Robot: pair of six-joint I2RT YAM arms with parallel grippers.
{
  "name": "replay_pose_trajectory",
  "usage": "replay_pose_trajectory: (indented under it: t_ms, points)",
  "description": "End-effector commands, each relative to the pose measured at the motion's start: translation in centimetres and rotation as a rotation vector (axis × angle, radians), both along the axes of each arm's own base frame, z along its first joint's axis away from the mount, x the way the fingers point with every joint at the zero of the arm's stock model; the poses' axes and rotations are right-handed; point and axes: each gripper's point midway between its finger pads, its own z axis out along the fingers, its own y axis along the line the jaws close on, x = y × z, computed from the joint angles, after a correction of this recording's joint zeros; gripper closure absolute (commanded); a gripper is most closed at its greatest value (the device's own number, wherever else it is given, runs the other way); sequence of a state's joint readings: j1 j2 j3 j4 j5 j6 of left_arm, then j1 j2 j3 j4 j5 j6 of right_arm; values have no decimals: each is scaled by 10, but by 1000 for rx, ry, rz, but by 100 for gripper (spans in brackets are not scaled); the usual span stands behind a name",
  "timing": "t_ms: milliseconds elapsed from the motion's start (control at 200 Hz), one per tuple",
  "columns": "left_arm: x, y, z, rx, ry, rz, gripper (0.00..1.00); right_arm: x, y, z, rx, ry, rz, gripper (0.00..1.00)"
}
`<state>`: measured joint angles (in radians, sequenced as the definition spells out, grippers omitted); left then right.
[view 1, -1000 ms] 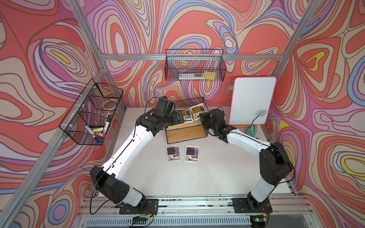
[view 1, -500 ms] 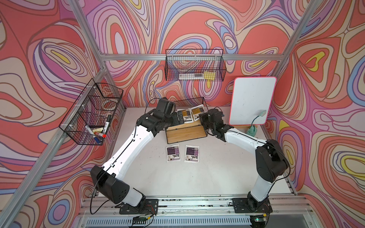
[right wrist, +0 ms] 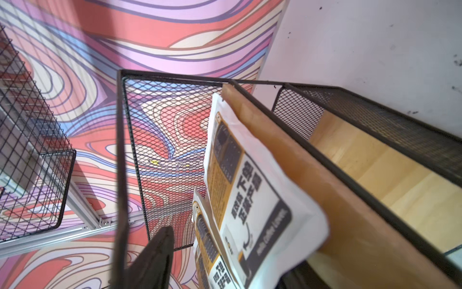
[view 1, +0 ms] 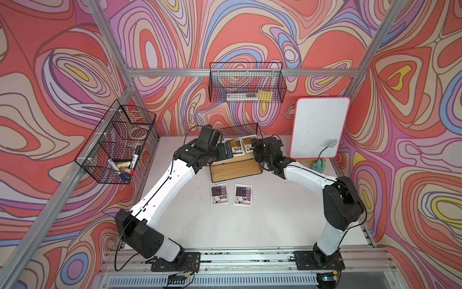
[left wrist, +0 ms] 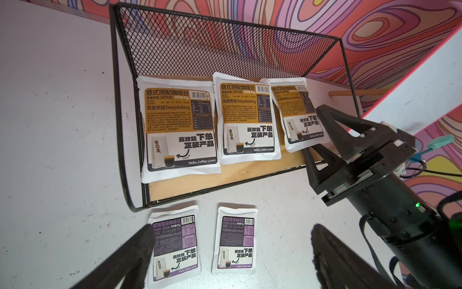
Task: Place the bagged coffee beans on the shelf by color
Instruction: Place the bagged coffee beans on the shelf.
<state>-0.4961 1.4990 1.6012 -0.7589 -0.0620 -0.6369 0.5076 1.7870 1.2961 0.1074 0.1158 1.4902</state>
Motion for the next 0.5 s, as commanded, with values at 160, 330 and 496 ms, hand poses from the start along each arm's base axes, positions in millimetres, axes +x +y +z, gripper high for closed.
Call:
replay_pose_trajectory:
  t_ms: [160,330,496]
  points:
    - [-5,5,12,-11,-33,3,1,-25,-2,3,-63,43,64,23]
    - [-8,10,15,1,-39,7,1,-39,4,9,-67,51,137,20]
    - [-16,17,16,17,-43,9,1,-57,10,20,-90,35,241,20]
